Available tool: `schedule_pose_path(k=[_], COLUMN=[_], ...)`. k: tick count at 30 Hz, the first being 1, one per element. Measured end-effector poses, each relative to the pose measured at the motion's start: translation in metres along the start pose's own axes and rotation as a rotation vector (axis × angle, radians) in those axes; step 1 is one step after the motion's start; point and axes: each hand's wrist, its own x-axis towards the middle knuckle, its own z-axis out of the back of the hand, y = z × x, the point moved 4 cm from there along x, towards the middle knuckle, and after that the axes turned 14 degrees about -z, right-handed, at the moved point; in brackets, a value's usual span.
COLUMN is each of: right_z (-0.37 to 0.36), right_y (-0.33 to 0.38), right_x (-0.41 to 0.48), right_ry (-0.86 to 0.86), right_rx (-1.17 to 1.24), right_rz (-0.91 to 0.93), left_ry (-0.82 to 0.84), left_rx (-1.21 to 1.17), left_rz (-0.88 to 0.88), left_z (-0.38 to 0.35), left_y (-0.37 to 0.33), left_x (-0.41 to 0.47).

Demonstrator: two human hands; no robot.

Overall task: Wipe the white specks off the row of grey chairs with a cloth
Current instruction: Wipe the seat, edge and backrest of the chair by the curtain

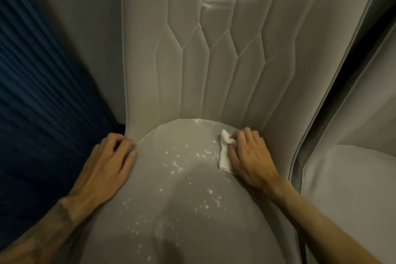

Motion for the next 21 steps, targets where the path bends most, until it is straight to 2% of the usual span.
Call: schedule_pose_path(k=[5, 7, 9, 11, 13, 16, 18, 19, 21], right_z=[-0.013, -0.017, -0.021, -0.016, -0.005, 0.004, 0.002, -0.005, -0.022], right_y=[0.015, 0.036, 0.060, 0.069, 0.052, 0.006, 0.010, 0.027, 0.081], right_x=[0.012, 0.002, -0.022, -0.043, -0.046, -0.032, -0.029, -0.031, -0.044], right_ry=[-0.014, 0.005, 0.050, 0.094, 0.057, 0.033, 0.034, 0.026, 0.041], right_rx=[-0.041, -0.146, -0.138, -0.132, -0.074, -0.150, -0.193, -0.219, -0.154], right_rz=[-0.239, -0.117, 0.062, 0.131, 0.031, -0.350, -0.482, -0.420, -0.150], left_ry=[-0.078, -0.116, -0.152, -0.173, -0.176, -0.205, -0.208, -0.211, -0.204], left_rx=[-0.079, -0.142, -0.179, -0.205, -0.206, -0.205, -0.179, -0.162, -0.124], left_rz=[-0.108, -0.114, -0.130, -0.139, -0.138, -0.134, -0.150, -0.160, -0.177], left_z=[-0.015, -0.025, -0.028, -0.030, -0.030, -0.029, -0.030, -0.031, -0.030], left_y=[0.018, 0.023, 0.023, 0.022, 0.021, 0.017, 0.016, 0.017, 0.018], left_x=[0.011, 0.012, 0.010, 0.008, 0.007, 0.005, 0.006, 0.006, 0.005])
